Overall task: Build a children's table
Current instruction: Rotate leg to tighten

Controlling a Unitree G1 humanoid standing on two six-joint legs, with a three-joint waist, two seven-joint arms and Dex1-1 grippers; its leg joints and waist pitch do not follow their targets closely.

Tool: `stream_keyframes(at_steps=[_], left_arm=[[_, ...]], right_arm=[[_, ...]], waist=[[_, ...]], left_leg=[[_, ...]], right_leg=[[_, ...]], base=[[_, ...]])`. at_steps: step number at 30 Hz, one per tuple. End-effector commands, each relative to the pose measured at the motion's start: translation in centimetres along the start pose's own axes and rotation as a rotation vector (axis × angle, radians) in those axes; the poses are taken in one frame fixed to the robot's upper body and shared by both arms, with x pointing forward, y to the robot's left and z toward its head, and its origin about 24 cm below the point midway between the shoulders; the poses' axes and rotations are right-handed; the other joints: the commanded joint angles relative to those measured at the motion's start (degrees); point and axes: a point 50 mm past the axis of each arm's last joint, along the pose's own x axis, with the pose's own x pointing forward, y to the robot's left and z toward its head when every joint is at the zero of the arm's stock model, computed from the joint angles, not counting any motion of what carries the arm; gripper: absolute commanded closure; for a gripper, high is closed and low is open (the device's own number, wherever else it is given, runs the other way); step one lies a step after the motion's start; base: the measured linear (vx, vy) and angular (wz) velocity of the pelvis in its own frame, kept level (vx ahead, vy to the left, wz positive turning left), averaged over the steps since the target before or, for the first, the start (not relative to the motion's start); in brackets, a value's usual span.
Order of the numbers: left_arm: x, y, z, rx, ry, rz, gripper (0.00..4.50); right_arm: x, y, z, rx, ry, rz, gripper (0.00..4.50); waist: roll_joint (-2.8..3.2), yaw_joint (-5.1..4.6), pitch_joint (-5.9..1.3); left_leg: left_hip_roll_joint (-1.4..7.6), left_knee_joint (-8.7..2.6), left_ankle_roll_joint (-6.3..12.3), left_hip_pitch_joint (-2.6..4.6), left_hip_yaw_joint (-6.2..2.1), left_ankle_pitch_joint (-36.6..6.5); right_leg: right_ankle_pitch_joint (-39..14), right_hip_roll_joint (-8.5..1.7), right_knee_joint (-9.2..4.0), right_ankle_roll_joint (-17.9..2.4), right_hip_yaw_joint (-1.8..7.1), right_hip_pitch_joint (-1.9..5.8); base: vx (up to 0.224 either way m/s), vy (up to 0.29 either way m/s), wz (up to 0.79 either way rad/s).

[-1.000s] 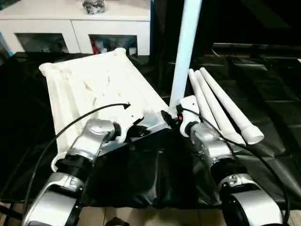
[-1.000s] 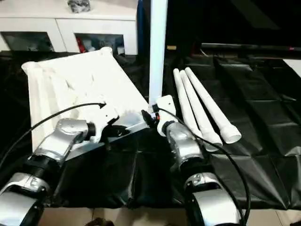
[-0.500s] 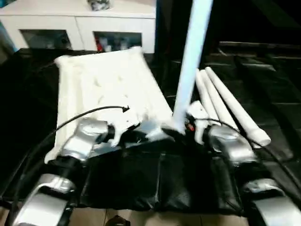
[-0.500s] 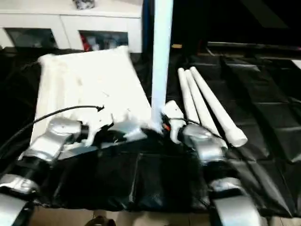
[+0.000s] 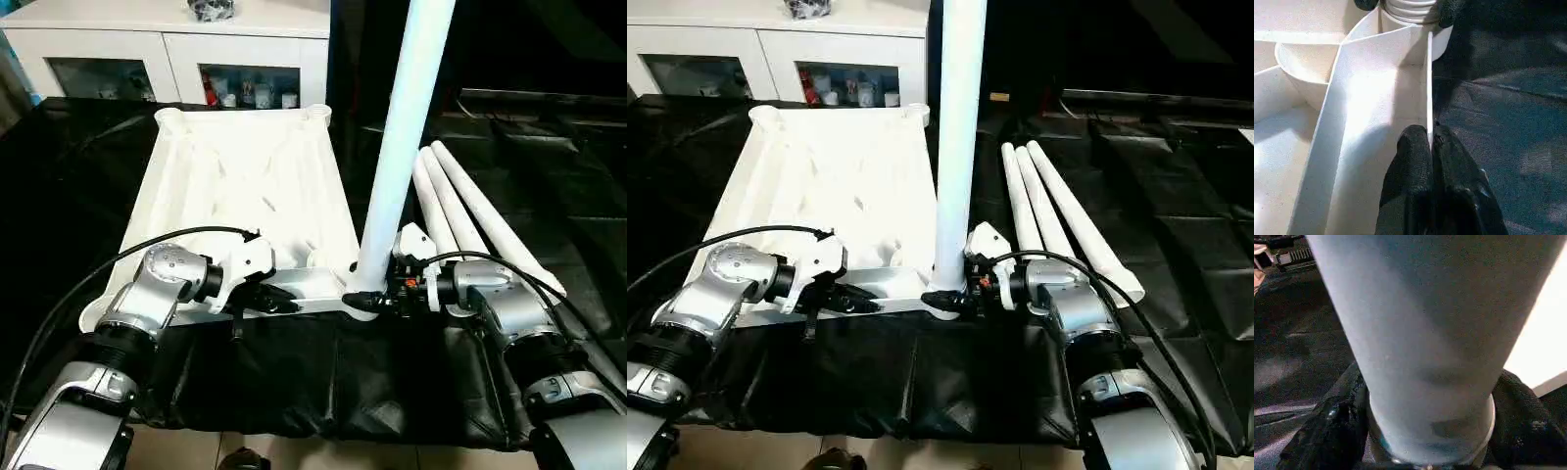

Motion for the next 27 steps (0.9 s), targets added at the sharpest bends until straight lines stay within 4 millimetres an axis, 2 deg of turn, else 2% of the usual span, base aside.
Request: stream_keyframes(at_steps=[1,5,6,8,9,10,11,12,13,14,15,16,17,18,21,23,27], left_arm=[[0.9,0.3,1.5,0.033,-0.041,-0.004,4.5],[1.4,1.0,2.0,-0.02,-0.08,0.082,4.5],[1.6,1.2,2.2,-0.04,-0.098,0.122,4.5],[1.7,1.3,2.3,-0.047,-0.106,0.137,4.5],[2.2,1.6,2.8,-0.07,-0.12,0.184,4.5],[3.2,1.7,3.3,-0.099,-0.127,0.244,4.5],[3.5,1.7,3.5,-0.108,-0.13,0.262,4.5],[4.1,1.7,3.7,-0.123,-0.138,0.286,4.5],[4.4,1.7,3.9,-0.13,-0.142,0.298,4.5],[4.6,1.7,3.9,-0.133,-0.144,0.302,4.5],[5.7,1.4,4.4,-0.145,-0.156,0.323,4.5],[5.9,1.4,4.5,-0.148,-0.158,0.329,4.5],[6.3,1.2,4.6,-0.148,-0.161,0.33,4.5],[6.6,1.1,4.8,-0.147,-0.165,0.325,4.5],[6.8,0.9,5.0,-0.143,-0.171,0.314,4.5],[6.7,0.9,4.9,-0.138,-0.17,0.309,4.5],[5.5,0.7,4.6,-0.084,-0.185,0.25,4.5]], right_arm=[[2.2,1.3,0.1,0.016,-0.013,0.089,1.73],[3.1,0.5,0.2,0.059,-0.062,-0.109,1.75],[3.5,-0.2,0.1,0.084,-0.066,-0.224,1.75],[3.6,-0.4,0.0,0.095,-0.065,-0.267,1.75],[4.0,-1.0,-0.1,0.151,-0.074,-0.401,1.76],[4.7,-1.5,-0.3,0.233,-0.087,-0.549,1.76],[5.0,-1.6,-0.3,0.26,-0.088,-0.593,1.76],[5.5,-1.5,-0.3,0.285,-0.095,-0.615,1.76],[5.8,-1.4,-0.2,0.291,-0.1,-0.617,1.76],[5.9,-1.4,-0.2,0.293,-0.1,-0.623,1.76],[6.8,-1.0,0.1,0.302,-0.109,-0.641,1.76],[7.1,-0.9,0.2,0.304,-0.116,-0.641,1.41],[7.3,-0.8,0.3,0.302,-0.122,-0.649,1.41],[7.4,-0.8,0.4,0.295,-0.13,-0.645,1.06],[7.4,-0.9,0.8,0.274,-0.14,-0.649,0.97],[7.2,-1.0,0.9,0.243,-0.133,-0.65,0.71],[5.9,-1.2,1.2,0.142,-0.139,-0.533,0.6]], waist=[[-0.53,0.06,-4.0],[-0.52,-0.17,-3.7],[-0.59,-0.7,-3.57],[-0.63,-1.07,-3.53],[-0.65,-1.38,-3.43],[-0.29,-1.88,-3.27],[-0.29,-1.88,-3.27],[-0.49,-2.09,-3.45],[-0.54,-2.09,-3.47],[-0.58,-1.83,-3.46],[-0.54,-1.81,-3.58],[-0.51,-1.8,-3.61],[-0.47,-1.64,-3.73],[-0.65,-1.63,-3.75],[-0.47,-1.55,-3.84],[-0.37,-1.57,-3.83],[-0.48,-1.68,-3.84]], left_leg=[[2.75,-3.67,2.68,1.23,-1.17,-11.4],[2.75,-3.96,1.45,1.44,-1.26,-13.6],[2.65,-4.22,-0.06,1.55,-1.5,-15.2],[2.55,-4.36,-0.79,1.7,-1.68,-16.4],[2.54,-4.36,-0.81,1.72,-1.65,-17.0],[2.49,-4.46,-1.32,1.81,-1.81,-18.0],[2.49,-4.46,-1.32,1.81,-1.81,-18.0],[2.32,-4.47,-1.92,1.79,-1.95,-17.8],[2.34,-4.43,-1.74,1.81,-1.82,-17.4],[2.27,-4.26,-0.97,1.98,-1.67,-17.3],[2.3,-4.3,-0.49,1.81,-1.6,-16.1],[2.33,-4.36,-0.39,1.7,-1.61,-15.6],[2.35,-4.24,-0.23,1.86,-1.47,-15.2],[2.23,-4.2,0.26,1.74,-1.38,-14.8],[2.22,-4.16,0.94,1.54,-1.4,-14.1],[2.22,-4.19,1.13,1.52,-1.37,-13.9],[2.25,-4.21,1.59,1.28,-1.4,-13.7]], right_leg=[[-11.9,-4.94,-4.0,-13.0,2.56,2.4],[-16.7,-5.08,-4.51,-11.9,2.6,2.14],[-20.0,-5.28,-4.8,-11.3,2.63,2.03],[-22.5,-5.21,-5.16,-10.4,2.55,2.01],[-22.9,-5.27,-5.26,-10.4,2.68,1.87],[-24.2,-5.31,-5.39,-10.4,2.67,1.82],[-24.2,-5.31,-5.39,-10.4,2.67,1.82],[-25.5,-5.36,-5.54,-9.6,2.51,2.06],[-25.0,-5.31,-5.62,-9.4,2.6,2.02],[-24.1,-5.25,-5.81,-9.2,2.72,1.85],[-22.0,-5.22,-5.58,-9.4,2.83,1.94],[-20.9,-5.13,-5.45,-9.6,2.79,2.06],[-18.8,-4.95,-5.3,-10.0,2.76,1.92],[-17.4,-4.91,-5.18,-10.4,2.77,2.08],[-16.6,-5.09,-5.09,-10.5,2.71,2.31],[-16.3,-4.98,-5.07,-10.5,2.69,2.28],[-15.7,-4.97,-4.99,-10.5,2.64,2.53]], base=[[0.0,0.0,0.0],[0.0,0.0,0.0],[0.0,0.0,0.0],[0.0,0.0,0.0],[0.0,0.0,0.0],[0.0,0.0,0.0],[0.0,0.0,0.0],[0.0,0.0,0.0],[0.0,0.0,0.0],[0.0,0.0,0.0],[0.0,0.0,0.0],[0.0,0.0,0.0],[0.0,0.0,0.0],[0.0,0.0,0.0],[0.0,0.0,0.0],[0.0,0.0,0.0],[0.0,0.0,0.0]])
